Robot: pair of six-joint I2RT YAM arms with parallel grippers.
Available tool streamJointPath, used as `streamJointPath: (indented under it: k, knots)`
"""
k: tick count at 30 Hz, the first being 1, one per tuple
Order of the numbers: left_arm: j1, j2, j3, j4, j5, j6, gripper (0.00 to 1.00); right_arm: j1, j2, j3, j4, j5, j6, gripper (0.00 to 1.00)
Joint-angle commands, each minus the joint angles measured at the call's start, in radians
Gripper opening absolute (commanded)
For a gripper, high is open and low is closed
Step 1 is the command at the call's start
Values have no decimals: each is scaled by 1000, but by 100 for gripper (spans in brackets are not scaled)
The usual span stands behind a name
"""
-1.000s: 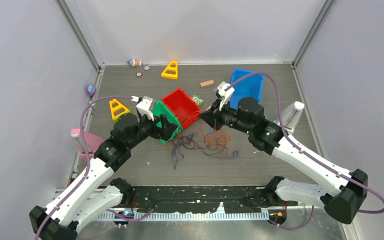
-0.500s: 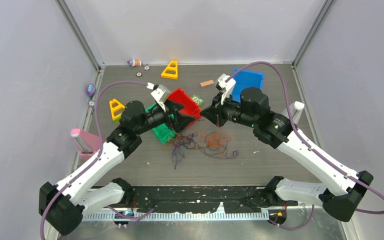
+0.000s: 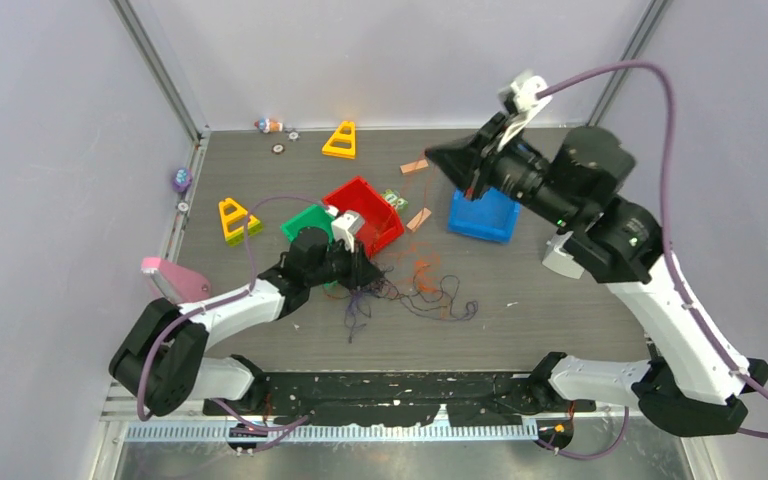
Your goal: Untangle the cables
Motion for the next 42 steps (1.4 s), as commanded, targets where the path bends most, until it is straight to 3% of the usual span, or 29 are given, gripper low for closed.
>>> streamJointPath:
  k: [1, 6, 14, 19, 25, 28, 33, 38, 42]
  knots:
    - [-3, 15, -49, 111, -9, -50, 12, -23, 50, 219, -21, 107, -45, 5]
    - [-9, 22, -107, 115, -34, -68, 10, -45, 145, 432, -62, 226, -81, 5]
    - [-17, 14, -171, 119, -53, -89, 0, -76, 271, 708, -64, 244, -78, 5]
    - [-16, -45, -181, 80, -66, -79, 0, -104, 277, 709, -55, 272, -79, 5]
    - [-16, -194, -153, -56, -115, -18, 2, -118, 198, 541, 12, 263, -69, 5]
    - [-16, -270, -124, -114, -149, 18, 21, -121, 156, 448, 51, 262, -63, 5]
    - [-16, -378, -101, -134, -202, 79, 63, -122, 120, 374, 75, 244, -57, 5]
    - [-16, -397, -85, -48, -204, 153, 80, -123, 97, 330, 94, 216, -46, 5]
    - [-16, -337, -54, 40, -155, 200, 86, -123, 91, 316, 101, 207, -38, 5]
